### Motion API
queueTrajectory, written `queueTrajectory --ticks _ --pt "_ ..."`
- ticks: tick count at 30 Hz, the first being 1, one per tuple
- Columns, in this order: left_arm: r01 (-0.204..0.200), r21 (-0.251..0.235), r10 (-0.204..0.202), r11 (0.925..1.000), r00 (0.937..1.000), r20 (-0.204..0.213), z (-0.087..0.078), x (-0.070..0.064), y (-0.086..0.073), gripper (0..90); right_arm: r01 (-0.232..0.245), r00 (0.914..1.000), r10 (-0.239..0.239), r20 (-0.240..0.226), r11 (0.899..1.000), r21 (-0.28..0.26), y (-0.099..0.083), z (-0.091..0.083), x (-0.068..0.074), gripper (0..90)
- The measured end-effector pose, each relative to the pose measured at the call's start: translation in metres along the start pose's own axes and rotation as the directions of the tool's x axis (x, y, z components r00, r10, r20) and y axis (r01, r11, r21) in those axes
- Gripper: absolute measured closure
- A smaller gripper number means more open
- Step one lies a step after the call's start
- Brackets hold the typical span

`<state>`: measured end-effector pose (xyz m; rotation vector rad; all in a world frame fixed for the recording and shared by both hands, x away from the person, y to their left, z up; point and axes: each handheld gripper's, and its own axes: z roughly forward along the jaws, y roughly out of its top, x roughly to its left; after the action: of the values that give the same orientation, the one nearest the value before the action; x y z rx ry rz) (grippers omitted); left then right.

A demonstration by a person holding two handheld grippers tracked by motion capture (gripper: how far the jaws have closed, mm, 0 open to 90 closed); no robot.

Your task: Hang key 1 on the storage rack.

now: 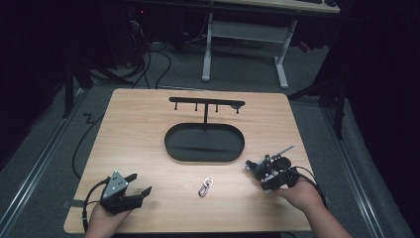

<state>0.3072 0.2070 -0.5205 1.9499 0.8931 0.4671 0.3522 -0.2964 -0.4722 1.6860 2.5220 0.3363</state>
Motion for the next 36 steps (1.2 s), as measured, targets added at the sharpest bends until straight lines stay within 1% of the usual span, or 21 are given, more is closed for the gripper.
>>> queueTrajectory --ticks 3,6,8,14,15,19,27,28,30,31,33,34,36 --pt "-0.001 0.002 0.001 1.0 1.0 0.002 0.0 0.0 0.0 28.0 -0.029 0.9996 0.029 -0.003 1.0 0.009 -0.001 0.002 -0.003 39.4" --pt "-0.002 0.003 0.002 1.0 1.0 0.001 0.0 0.0 0.0 28.0 -0.027 0.9996 0.027 -0.006 1.0 -0.002 -0.001 0.003 -0.005 41.8" --pt "-0.002 0.003 0.002 1.0 1.0 0.002 0.0 -0.001 0.0 28.1 -0.036 0.9993 0.036 -0.007 0.999 0.006 -0.001 0.002 -0.005 43.5" --pt "-0.003 0.003 0.003 1.0 1.0 0.005 0.001 -0.001 0.0 28.1 -0.028 0.9996 0.028 -0.001 1.0 0.011 -0.001 0.003 -0.004 44.5" --pt "-0.003 0.002 0.003 1.0 1.0 0.004 0.001 -0.001 0.0 28.0 -0.03 0.9995 0.03 -0.007 0.999 0.012 -0.001 0.003 -0.004 44.6" --pt "-0.002 0.003 0.002 1.0 1.0 0.007 0.001 -0.001 0.0 28.1 -0.034 0.9994 0.034 -0.003 0.999 0.018 -0.001 0.004 -0.005 45.2" --pt "-0.001 0.005 0.001 1.0 1.0 0.007 0.002 -0.001 -0.001 28.0 -0.021 0.9998 0.021 -0.003 1.0 0.016 0.0 0.006 -0.005 48.5" --pt "-0.001 0.004 0.001 1.0 1.0 0.007 0.002 -0.001 0.0 28.0 -0.017 0.9998 0.017 0.006 1.0 0.018 0.002 0.005 -0.004 49.9" --pt "0.001 0.003 -0.001 1.0 1.0 0.006 0.001 0.0 0.0 28.0 -0.007 0.9999 0.007 0.008 1.0 0.026 0.004 0.002 -0.003 50.6" --pt "0.004 0.004 -0.004 1.0 1.0 0.007 0.001 0.001 -0.001 28.0 0.001 1.0 -0.001 -0.001 1.0 0.024 0.005 0.001 -0.003 50.7" --pt "0.003 0.005 -0.003 1.0 1.0 0.007 0.001 0.001 -0.001 28.1 0.011 0.9999 -0.011 0.0 1.0 0.023 0.007 -0.002 -0.002 50.8" --pt "0.001 0.005 -0.001 1.0 1.0 0.009 0.001 0.001 -0.001 28.1 0.011 0.9999 -0.011 0.002 1.0 0.016 0.009 -0.009 0.001 51.0" --pt "0.002 0.002 -0.003 1.0 0.9999 0.01 0.001 0.0 0.0 28.0 0.034 0.9994 -0.034 0.002 0.999 0.012 0.012 -0.015 0.003 51.3"
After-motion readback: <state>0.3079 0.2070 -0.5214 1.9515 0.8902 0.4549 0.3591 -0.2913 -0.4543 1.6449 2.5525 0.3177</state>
